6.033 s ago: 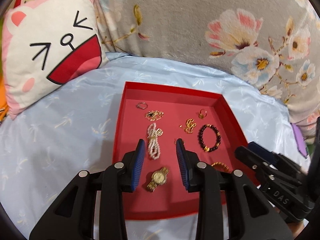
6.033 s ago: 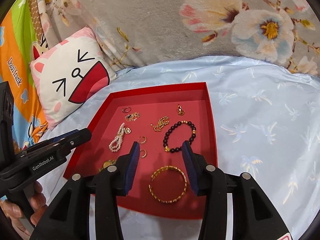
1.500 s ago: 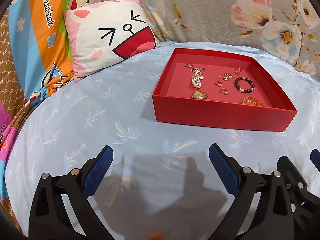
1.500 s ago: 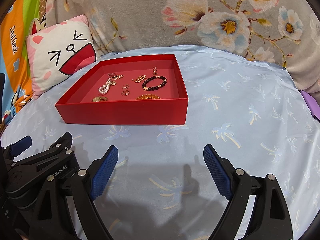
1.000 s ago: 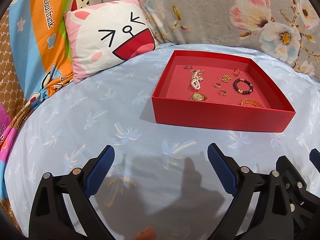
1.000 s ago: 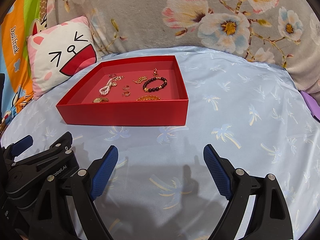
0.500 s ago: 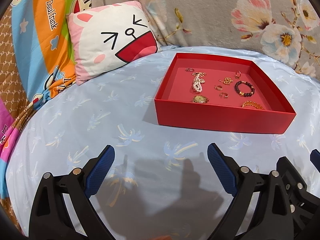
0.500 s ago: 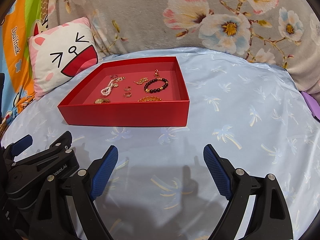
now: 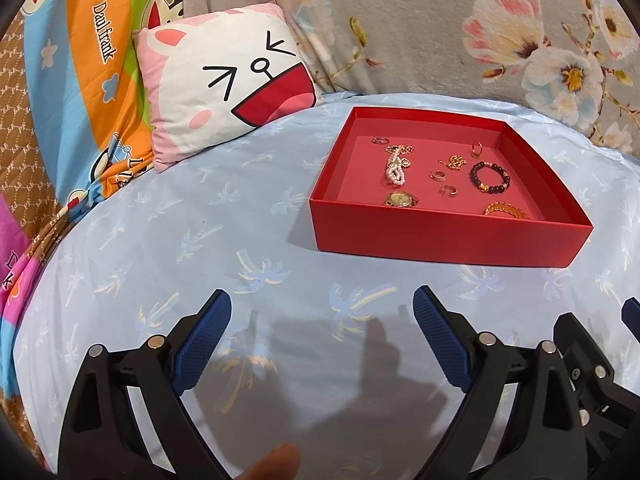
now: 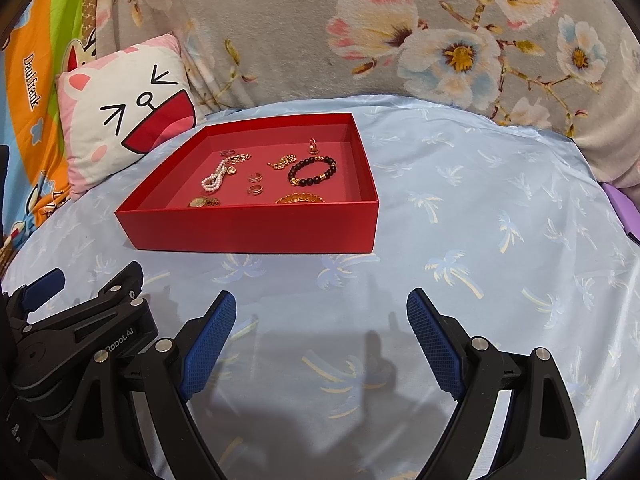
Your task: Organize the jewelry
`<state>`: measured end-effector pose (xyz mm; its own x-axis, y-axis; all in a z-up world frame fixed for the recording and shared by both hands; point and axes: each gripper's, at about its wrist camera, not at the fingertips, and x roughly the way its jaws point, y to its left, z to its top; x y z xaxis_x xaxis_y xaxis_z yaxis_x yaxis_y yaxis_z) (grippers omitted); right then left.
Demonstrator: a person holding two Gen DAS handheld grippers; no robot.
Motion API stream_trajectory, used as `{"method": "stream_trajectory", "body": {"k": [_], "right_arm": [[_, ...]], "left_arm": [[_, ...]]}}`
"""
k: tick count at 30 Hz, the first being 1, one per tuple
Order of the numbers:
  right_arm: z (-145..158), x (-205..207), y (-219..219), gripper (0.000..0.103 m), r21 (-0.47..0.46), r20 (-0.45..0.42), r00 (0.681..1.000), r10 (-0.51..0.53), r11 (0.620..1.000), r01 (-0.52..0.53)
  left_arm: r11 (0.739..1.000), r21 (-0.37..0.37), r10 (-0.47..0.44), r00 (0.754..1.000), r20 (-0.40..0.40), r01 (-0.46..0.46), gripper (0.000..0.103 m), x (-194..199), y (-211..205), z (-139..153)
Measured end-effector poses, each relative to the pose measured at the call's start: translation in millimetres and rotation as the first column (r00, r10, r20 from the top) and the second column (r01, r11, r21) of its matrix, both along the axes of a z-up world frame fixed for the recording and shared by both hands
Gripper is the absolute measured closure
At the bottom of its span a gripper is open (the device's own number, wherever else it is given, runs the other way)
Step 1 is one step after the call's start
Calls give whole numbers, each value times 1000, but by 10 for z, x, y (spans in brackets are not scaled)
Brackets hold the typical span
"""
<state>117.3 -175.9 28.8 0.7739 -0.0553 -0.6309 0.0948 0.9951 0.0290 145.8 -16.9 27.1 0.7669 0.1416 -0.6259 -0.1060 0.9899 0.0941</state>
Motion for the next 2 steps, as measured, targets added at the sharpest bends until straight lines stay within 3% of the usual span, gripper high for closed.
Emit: {"method": "stream_trajectory", "body": {"k": [2], "right_arm": [[-2, 0, -3, 17, 0, 0, 1000, 0, 1000, 0]], "left_arm": [[1000, -1, -1, 1000, 0, 1, 13, -2, -3, 1]]}}
